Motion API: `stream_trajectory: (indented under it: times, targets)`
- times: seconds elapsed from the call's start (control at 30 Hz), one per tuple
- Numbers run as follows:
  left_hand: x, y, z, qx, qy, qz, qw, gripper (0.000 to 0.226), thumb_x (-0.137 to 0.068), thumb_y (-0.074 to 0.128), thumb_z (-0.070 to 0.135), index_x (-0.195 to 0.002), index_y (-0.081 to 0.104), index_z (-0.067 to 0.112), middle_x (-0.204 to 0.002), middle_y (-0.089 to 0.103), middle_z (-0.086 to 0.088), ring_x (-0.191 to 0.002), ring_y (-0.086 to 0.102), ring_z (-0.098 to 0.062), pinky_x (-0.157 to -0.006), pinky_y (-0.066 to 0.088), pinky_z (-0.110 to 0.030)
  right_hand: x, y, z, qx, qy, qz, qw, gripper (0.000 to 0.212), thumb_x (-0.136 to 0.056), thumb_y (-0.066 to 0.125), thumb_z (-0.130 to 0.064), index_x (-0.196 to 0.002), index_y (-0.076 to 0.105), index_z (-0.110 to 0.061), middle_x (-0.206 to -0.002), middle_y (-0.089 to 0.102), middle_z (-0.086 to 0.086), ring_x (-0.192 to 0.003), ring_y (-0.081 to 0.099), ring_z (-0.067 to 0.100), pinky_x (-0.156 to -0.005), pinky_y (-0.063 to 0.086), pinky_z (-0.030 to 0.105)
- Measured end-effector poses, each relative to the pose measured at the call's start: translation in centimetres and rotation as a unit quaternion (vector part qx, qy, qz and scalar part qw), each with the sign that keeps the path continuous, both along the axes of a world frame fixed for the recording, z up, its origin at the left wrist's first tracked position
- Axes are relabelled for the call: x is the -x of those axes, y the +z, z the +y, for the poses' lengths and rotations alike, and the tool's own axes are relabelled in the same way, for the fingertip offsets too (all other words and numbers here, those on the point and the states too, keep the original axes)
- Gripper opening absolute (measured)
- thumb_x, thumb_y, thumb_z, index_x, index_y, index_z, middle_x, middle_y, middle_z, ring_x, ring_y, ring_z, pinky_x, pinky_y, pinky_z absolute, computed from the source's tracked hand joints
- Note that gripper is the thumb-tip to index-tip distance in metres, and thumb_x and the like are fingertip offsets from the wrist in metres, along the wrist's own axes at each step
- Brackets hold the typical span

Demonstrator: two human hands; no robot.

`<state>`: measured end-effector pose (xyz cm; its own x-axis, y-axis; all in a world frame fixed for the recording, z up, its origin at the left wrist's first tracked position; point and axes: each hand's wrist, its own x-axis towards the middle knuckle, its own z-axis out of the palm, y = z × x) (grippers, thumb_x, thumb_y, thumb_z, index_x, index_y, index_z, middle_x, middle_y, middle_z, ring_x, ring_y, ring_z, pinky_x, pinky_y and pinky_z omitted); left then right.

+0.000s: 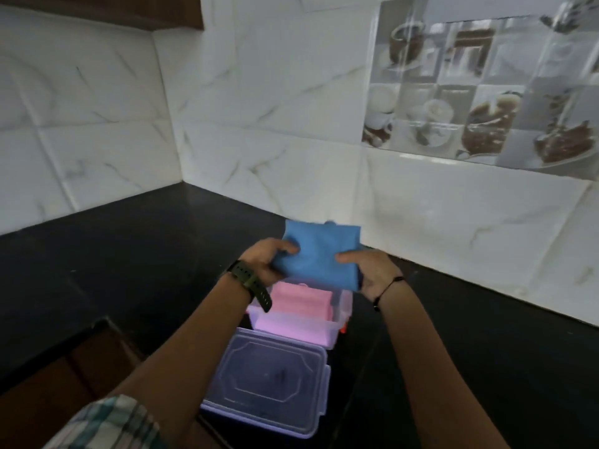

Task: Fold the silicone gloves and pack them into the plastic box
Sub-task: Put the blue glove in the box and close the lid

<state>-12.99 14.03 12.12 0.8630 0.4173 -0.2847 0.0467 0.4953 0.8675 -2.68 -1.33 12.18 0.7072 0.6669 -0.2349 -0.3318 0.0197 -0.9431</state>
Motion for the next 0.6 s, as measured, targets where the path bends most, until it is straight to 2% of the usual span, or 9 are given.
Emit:
stream_trajectory:
  times: [0.07,0.13,0.23,0.33,0.4,0.43,0.47,0.53,0.6]
  targets:
    - [1.8,-2.4,2.5,0.014,0.006,0.086,0.996,0.026,-0.088,0.037,-0.008,-0.092,0.061,0.000,-0.075,0.073,-0.014,-0.071,0.066,-0.026,-0.073,0.053,-0.036,1.9,-1.9,3.0,0.073,-0.003,-0.022,0.997,0.042,-0.075,0.058,0.017,-0.117,0.054,0.017,-0.111,0.062,0.032,-0.072,0.065,0.032,-0.077,0.055,0.042]
    - [2.6,-4.5,4.2,-0.004,0.008,0.152,0.988,0.021,-0.087,0.039,-0.009,-0.083,0.058,0.000,-0.076,0.066,-0.016,-0.070,0.060,-0.027,-0.066,0.051,-0.037,3.1,-3.8,5.1,0.174,-0.018,-0.072,0.982,0.046,-0.073,0.065,0.011,-0.118,0.055,0.012,-0.118,0.060,0.025,-0.088,0.062,0.034,-0.089,0.051,0.047]
    - [1.9,-5.5,4.9,-0.060,-0.007,0.167,0.984,0.016,-0.084,0.045,-0.013,-0.085,0.056,-0.002,-0.092,0.060,-0.021,-0.082,0.059,-0.033,-0.081,0.049,-0.049,3.5,-5.8,6.2,0.267,-0.100,-0.126,0.950,0.060,-0.070,0.070,0.006,-0.125,0.046,0.005,-0.117,0.056,0.024,-0.096,0.055,0.031,-0.089,0.050,0.043]
    - [0.4,-6.6,4.2,-0.225,-0.035,0.168,0.959,0.027,-0.080,0.056,-0.008,-0.101,0.052,0.007,-0.103,0.054,-0.018,-0.096,0.057,-0.026,-0.087,0.050,-0.034,3.6,-6.6,6.1,0.341,-0.117,-0.235,0.903,0.088,-0.075,0.064,0.003,-0.146,0.014,-0.009,-0.141,0.038,0.021,-0.120,0.046,0.035,-0.100,0.042,0.038]
    - [-0.3,-7.6,3.3,-0.405,-0.055,0.189,0.893,0.030,-0.082,0.059,0.001,-0.104,0.045,0.017,-0.101,0.049,-0.009,-0.091,0.053,-0.017,-0.079,0.045,-0.021,3.7,-7.4,6.1,0.414,-0.091,-0.334,0.842,0.083,-0.081,0.058,-0.004,-0.148,0.011,-0.017,-0.146,0.031,0.017,-0.124,0.044,0.034,-0.104,0.041,0.040]
    - [-0.5,-8.2,2.8,-0.501,-0.063,0.198,0.840,0.037,-0.085,0.057,0.005,-0.116,0.041,0.017,-0.113,0.048,-0.012,-0.103,0.052,-0.021,-0.089,0.043,-0.022,3.7,-7.5,6.1,0.446,-0.072,-0.367,0.813,0.077,-0.083,0.056,-0.008,-0.147,0.016,-0.020,-0.145,0.032,0.017,-0.123,0.045,0.033,-0.103,0.042,0.040]
    - [-0.6,-8.9,2.5,-0.592,-0.075,0.211,0.774,0.055,-0.088,0.053,0.007,-0.136,0.030,0.014,-0.135,0.040,-0.019,-0.124,0.043,-0.028,-0.104,0.036,-0.028,3.6,-7.9,6.3,0.472,-0.049,-0.382,0.793,0.069,-0.085,0.055,-0.013,-0.145,0.022,-0.021,-0.142,0.035,0.018,-0.122,0.046,0.032,-0.102,0.043,0.039]
    - [-0.6,-9.8,2.1,-0.747,-0.081,0.210,0.626,0.067,-0.092,0.045,0.011,-0.150,0.009,0.011,-0.155,0.014,-0.024,-0.143,0.016,-0.039,-0.117,0.018,-0.043,3.4,-7.8,6.6,0.531,0.004,-0.390,0.753,0.055,-0.086,0.055,-0.023,-0.137,0.036,-0.020,-0.138,0.042,0.017,-0.123,0.046,0.031,-0.104,0.042,0.039]
    - [-1.1,-10.3,2.5,-0.832,-0.087,0.144,0.528,0.055,-0.092,0.045,0.013,-0.144,0.030,0.013,-0.154,0.021,-0.019,-0.143,0.017,-0.039,-0.116,0.018,-0.048,3.5,-7.4,7.2,0.581,0.040,-0.405,0.705,0.051,-0.086,0.057,-0.028,-0.133,0.044,-0.016,-0.138,0.045,0.014,-0.125,0.044,0.030,-0.106,0.041,0.039]
